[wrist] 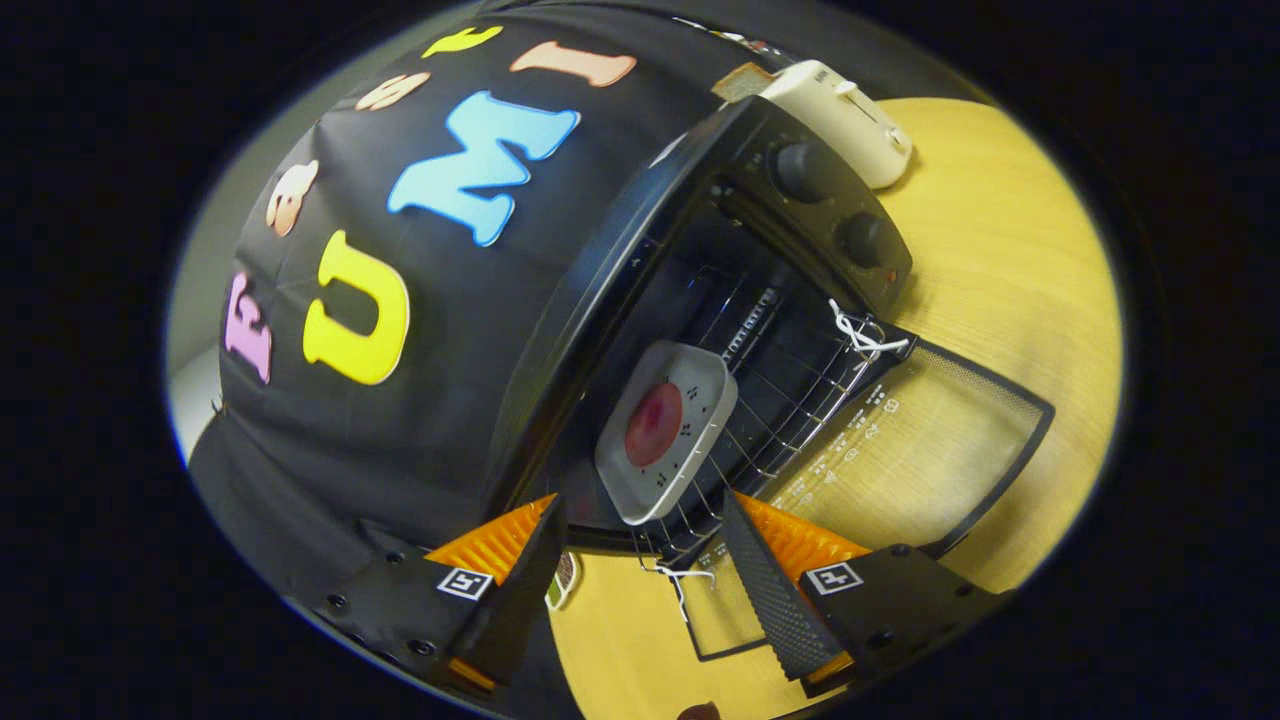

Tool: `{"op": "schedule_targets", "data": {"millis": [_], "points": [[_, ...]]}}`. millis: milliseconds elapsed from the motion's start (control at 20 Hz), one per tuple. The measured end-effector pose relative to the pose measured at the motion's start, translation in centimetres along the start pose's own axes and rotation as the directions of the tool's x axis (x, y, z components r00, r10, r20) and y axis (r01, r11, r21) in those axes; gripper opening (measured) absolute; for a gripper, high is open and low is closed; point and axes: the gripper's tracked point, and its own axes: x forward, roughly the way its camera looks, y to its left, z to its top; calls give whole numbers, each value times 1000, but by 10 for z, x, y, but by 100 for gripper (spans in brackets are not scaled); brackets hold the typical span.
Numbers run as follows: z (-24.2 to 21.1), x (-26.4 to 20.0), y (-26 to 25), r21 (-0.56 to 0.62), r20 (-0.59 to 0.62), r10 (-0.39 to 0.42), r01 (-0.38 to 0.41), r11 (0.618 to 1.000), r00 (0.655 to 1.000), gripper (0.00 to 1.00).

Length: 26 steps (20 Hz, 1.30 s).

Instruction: Open the toaster oven, put the food inside, and close the toaster oven door.

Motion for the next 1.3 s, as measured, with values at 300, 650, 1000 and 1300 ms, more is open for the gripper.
{"op": "schedule_targets", "data": {"millis": [300, 650, 1000, 1300], "points": [[-22, -49, -14, -369, -30, -19, 6, 929, 999, 97], [-56, -76, -50, -626, -67, -126, 57, 778, 990, 98], [-79, -78, -103, -723, -108, -303, 134, 677, 947, 98], [-88, -67, -126, -717, -137, -399, 187, 671, 907, 98]]}}
